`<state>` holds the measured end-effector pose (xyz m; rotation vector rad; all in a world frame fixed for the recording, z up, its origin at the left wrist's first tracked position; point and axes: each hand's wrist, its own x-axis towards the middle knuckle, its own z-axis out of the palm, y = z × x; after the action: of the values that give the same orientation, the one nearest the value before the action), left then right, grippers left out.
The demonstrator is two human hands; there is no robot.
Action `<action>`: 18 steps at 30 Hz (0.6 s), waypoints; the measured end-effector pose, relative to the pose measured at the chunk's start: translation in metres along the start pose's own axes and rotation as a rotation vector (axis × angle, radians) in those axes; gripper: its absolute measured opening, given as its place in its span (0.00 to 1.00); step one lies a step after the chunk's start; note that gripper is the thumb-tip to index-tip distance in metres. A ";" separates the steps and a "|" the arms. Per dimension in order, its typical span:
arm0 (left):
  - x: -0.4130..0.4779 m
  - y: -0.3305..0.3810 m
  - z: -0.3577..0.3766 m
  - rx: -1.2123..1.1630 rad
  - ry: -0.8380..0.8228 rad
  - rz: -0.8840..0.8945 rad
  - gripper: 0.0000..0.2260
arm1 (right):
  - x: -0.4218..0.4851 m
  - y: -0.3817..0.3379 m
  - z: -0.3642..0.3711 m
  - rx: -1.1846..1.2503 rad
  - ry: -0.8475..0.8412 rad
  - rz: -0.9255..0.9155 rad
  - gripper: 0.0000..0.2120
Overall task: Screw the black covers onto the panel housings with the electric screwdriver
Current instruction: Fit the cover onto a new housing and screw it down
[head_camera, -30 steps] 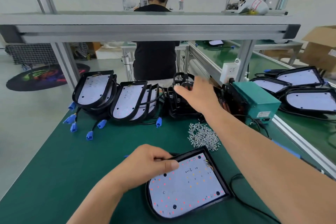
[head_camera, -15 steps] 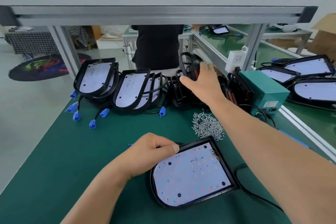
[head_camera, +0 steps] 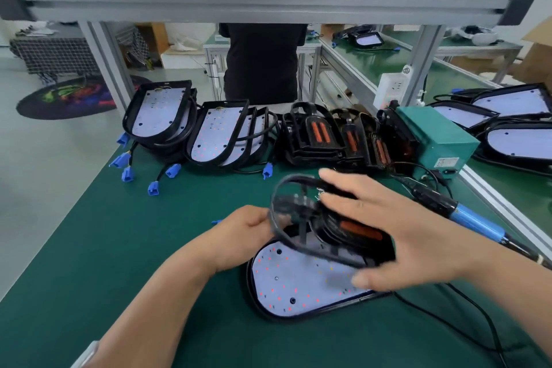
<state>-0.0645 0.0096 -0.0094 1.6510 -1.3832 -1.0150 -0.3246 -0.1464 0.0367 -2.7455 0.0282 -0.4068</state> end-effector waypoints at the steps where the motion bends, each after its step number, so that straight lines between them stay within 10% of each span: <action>1: 0.001 -0.001 0.000 -0.004 -0.008 0.022 0.22 | -0.006 -0.001 0.001 -0.009 -0.038 0.000 0.47; 18: -0.002 0.003 0.000 -0.078 -0.006 -0.026 0.31 | 0.008 -0.012 -0.003 -0.231 -0.360 -0.141 0.38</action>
<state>-0.0657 0.0115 -0.0064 1.6139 -1.3123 -1.0758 -0.3185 -0.1371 0.0457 -3.0167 -0.2250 0.0649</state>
